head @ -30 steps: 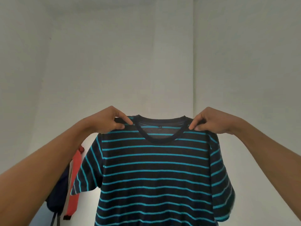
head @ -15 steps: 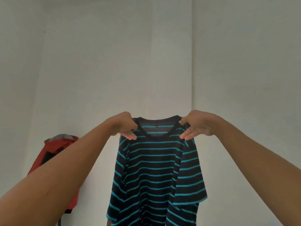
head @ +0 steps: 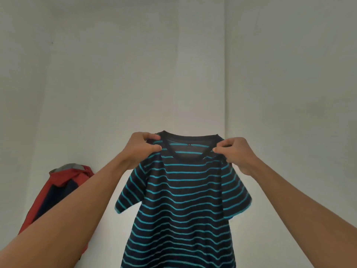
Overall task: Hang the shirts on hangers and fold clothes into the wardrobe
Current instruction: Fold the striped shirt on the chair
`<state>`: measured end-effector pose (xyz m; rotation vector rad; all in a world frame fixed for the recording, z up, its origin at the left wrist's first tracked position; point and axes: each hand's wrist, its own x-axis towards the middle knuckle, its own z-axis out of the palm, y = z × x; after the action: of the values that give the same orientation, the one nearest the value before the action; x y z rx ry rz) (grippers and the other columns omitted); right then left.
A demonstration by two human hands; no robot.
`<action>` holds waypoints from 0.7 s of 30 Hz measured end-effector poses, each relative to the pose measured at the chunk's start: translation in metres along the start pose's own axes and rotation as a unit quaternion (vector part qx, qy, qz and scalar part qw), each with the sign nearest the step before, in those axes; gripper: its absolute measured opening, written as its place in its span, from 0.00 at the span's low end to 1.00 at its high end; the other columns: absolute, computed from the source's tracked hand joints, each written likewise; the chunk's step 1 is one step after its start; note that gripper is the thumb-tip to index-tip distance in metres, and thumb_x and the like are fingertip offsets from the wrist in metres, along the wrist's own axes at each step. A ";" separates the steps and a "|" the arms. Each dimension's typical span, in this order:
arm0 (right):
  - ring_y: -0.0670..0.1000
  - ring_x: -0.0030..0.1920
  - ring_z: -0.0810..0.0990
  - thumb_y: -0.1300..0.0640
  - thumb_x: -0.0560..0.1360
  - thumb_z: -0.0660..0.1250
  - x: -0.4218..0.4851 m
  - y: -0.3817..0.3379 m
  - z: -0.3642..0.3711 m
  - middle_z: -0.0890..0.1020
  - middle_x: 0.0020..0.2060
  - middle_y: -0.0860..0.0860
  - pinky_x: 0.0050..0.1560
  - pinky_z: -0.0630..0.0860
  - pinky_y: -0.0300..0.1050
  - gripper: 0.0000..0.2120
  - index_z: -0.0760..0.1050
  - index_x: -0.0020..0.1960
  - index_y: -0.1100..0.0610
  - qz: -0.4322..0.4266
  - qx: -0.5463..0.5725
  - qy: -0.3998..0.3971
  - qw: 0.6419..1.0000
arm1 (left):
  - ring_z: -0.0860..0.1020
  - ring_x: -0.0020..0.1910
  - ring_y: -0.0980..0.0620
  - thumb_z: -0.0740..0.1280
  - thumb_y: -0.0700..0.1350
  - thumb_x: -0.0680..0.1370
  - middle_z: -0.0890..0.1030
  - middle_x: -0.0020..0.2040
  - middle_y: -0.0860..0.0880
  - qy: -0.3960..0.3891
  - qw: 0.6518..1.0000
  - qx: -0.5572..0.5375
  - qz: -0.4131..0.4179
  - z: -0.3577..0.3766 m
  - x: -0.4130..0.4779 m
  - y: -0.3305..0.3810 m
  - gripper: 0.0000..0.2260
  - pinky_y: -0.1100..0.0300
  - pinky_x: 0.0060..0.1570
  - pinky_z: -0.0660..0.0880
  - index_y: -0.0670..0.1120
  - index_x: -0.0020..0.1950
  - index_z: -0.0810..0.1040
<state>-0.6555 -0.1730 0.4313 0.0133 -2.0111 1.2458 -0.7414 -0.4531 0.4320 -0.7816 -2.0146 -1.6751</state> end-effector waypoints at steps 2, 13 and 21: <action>0.56 0.51 0.83 0.62 0.71 0.77 0.002 -0.002 0.001 0.84 0.48 0.54 0.50 0.83 0.52 0.08 0.81 0.48 0.58 0.002 0.051 0.007 0.999 | 0.84 0.51 0.46 0.72 0.32 0.73 0.83 0.54 0.43 0.011 0.998 -0.067 0.012 0.003 -0.001 0.004 0.14 0.52 0.51 0.82 0.43 0.57 0.80; 0.57 0.55 0.79 0.73 0.74 0.67 -0.003 -0.019 0.013 0.74 0.60 0.60 0.54 0.83 0.53 0.21 0.68 0.63 0.59 -0.014 0.238 -0.035 0.970 | 0.80 0.55 0.42 0.66 0.29 0.77 0.76 0.61 0.44 0.008 0.972 -0.231 0.034 0.029 -0.004 0.030 0.20 0.55 0.46 0.83 0.44 0.66 0.73; 0.59 0.57 0.81 0.64 0.74 0.73 -0.004 -0.025 0.015 0.76 0.59 0.58 0.54 0.83 0.53 0.30 0.62 0.70 0.53 0.023 0.383 0.000 0.923 | 0.81 0.51 0.45 0.66 0.31 0.78 0.78 0.58 0.44 0.012 0.950 -0.312 -0.029 0.034 -0.004 0.034 0.26 0.58 0.36 0.81 0.48 0.73 0.65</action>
<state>-0.6519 -0.1989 0.4450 0.3444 -1.4090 1.9825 -0.7149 -0.4162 0.4481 -0.8912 -1.4928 -2.3822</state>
